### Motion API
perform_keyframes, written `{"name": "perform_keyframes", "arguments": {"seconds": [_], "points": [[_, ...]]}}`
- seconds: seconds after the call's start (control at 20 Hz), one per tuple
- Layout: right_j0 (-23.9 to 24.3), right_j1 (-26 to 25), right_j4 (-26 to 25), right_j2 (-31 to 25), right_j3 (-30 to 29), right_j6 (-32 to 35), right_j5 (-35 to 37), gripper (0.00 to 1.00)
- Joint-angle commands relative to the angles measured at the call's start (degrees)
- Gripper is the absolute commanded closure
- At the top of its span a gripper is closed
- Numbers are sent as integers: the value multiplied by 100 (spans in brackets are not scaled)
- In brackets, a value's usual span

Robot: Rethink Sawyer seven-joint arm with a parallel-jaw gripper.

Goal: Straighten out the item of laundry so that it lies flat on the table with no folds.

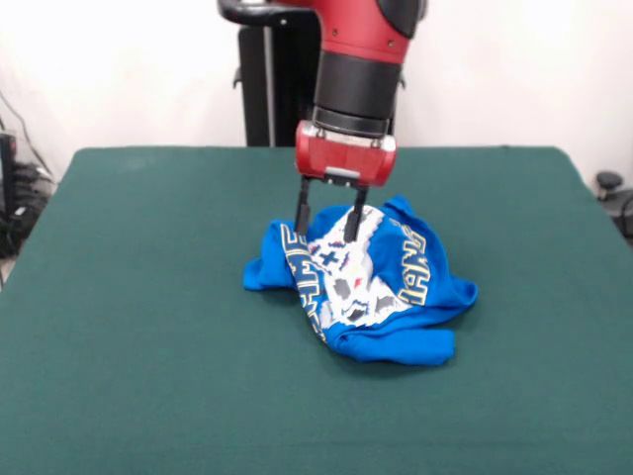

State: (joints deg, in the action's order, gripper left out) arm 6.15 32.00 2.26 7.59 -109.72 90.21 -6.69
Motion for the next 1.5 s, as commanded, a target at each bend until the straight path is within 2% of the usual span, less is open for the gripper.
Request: {"name": "perform_keyframes", "arguments": {"seconds": [0.05,0.4,1.0,1.5], "points": [[-140,-215,452,-462,-163,1643,-210,0],[-95,-110,504,-544,-208,1567,-13,0],[-452,140,928,-513,-599,1855,37,0],[-646,47,1269,-488,-679,1880,-74,0]]}}
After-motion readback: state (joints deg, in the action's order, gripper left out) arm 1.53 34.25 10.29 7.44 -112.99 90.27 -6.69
